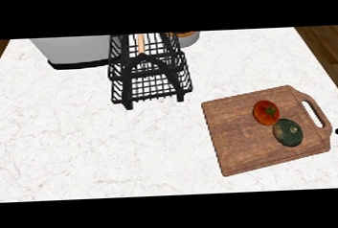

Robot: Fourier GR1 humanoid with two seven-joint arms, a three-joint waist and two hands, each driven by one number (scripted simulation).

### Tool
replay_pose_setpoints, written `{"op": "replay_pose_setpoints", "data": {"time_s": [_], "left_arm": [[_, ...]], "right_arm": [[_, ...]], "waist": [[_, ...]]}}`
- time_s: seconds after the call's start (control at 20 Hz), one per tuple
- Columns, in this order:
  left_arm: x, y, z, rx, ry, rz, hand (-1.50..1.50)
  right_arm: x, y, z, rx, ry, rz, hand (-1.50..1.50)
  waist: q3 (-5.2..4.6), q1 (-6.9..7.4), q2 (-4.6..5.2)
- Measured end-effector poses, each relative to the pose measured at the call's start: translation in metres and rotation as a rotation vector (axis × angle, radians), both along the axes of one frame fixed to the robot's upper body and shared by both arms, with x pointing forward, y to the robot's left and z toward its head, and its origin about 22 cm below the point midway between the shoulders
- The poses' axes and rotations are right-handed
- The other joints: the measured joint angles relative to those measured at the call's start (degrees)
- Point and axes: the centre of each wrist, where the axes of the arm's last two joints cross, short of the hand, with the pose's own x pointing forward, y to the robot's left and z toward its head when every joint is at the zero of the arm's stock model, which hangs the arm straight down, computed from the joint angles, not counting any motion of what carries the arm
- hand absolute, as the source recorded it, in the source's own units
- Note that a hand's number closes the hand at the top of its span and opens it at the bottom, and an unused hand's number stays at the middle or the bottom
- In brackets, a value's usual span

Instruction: Pick the squash from the cutting board and place it in the tiered basket

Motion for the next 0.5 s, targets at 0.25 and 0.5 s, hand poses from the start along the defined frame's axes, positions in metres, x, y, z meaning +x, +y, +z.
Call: {"op": "replay_pose_setpoints", "data": {"time_s": [0.25,0.5], "left_arm": [[-0.003,-0.003,-0.002,0.021,-0.014,-0.013,0.0],[-0.003,-0.003,-0.005,0.031,-0.033,-0.038,0.0]], "right_arm": [[-0.009,-0.013,0.021,-0.259,0.165,0.104,-1.5],[-0.013,-0.015,0.04,-0.477,0.266,0.118,-1.5]], "waist": [[-0.3,0.13,0.0],[-0.4,0.47,0.02]]}}
